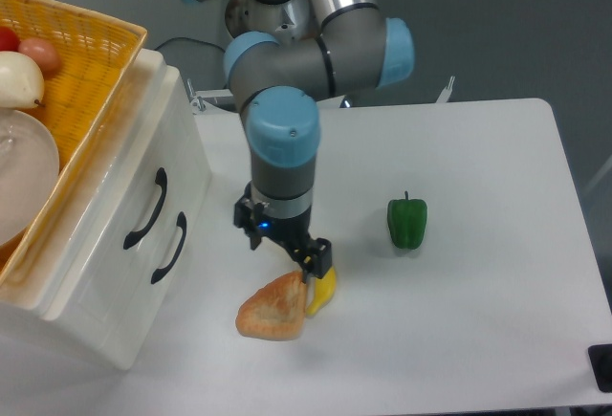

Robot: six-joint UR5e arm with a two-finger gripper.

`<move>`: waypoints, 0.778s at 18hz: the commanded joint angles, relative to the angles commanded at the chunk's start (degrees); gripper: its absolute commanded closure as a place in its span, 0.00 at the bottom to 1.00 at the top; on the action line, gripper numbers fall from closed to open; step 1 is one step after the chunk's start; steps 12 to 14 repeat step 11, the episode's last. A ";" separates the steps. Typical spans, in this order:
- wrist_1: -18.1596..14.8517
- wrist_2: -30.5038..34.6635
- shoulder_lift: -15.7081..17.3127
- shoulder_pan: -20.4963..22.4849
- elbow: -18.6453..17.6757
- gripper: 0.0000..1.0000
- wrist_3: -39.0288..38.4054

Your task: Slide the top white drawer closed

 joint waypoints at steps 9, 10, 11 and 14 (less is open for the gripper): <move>-2.72 6.69 2.98 2.37 -1.58 0.00 10.12; -3.42 6.60 3.60 2.55 -1.93 0.00 10.91; -3.51 6.51 4.39 2.64 -2.54 0.00 11.70; -3.51 6.51 4.39 2.64 -2.54 0.00 11.70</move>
